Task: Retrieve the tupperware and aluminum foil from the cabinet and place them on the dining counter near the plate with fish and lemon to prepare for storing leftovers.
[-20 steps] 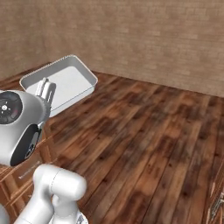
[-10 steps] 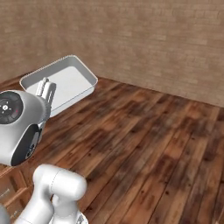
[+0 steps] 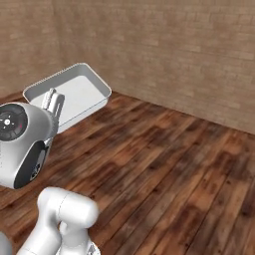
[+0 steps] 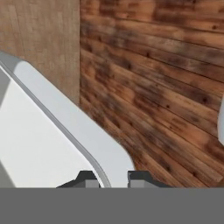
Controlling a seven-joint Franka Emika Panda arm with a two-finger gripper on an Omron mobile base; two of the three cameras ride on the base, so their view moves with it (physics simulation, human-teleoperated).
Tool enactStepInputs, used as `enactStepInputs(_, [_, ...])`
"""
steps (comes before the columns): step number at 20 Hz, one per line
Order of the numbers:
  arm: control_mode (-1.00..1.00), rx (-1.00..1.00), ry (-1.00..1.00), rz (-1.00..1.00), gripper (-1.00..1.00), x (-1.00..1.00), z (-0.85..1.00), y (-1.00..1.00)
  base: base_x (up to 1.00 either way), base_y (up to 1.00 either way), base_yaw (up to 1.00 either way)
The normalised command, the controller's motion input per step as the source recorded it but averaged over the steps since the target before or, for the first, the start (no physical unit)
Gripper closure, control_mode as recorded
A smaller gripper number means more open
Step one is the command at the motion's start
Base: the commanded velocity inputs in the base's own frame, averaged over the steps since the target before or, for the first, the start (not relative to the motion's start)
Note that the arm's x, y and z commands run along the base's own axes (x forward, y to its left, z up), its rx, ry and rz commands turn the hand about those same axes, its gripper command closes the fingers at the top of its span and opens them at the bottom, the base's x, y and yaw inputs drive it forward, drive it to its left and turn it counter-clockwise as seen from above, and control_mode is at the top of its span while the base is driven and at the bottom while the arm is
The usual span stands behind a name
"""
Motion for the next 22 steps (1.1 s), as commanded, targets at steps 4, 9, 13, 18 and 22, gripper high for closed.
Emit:
enactStepInputs(4, [1.00,0.00,0.00,0.00,1.00,0.00,0.00,0.00,0.86,0.00,0.19])
enactStepInputs(9, [1.00,0.00,0.00,0.00,1.00,0.00,0.00,0.00,0.86,-0.10,0.21])
enactStepInputs(13, [1.00,0.00,0.00,0.00,1.00,0.00,0.00,0.00,0.85,-0.06,0.29])
enactStepInputs(18, [1.00,0.00,0.00,0.00,1.00,0.00,0.00,0.00,0.84,0.00,0.35])
enactStepInputs(22, [1.00,0.00,0.00,0.00,1.00,0.00,0.00,0.00,0.79,0.00,0.34])
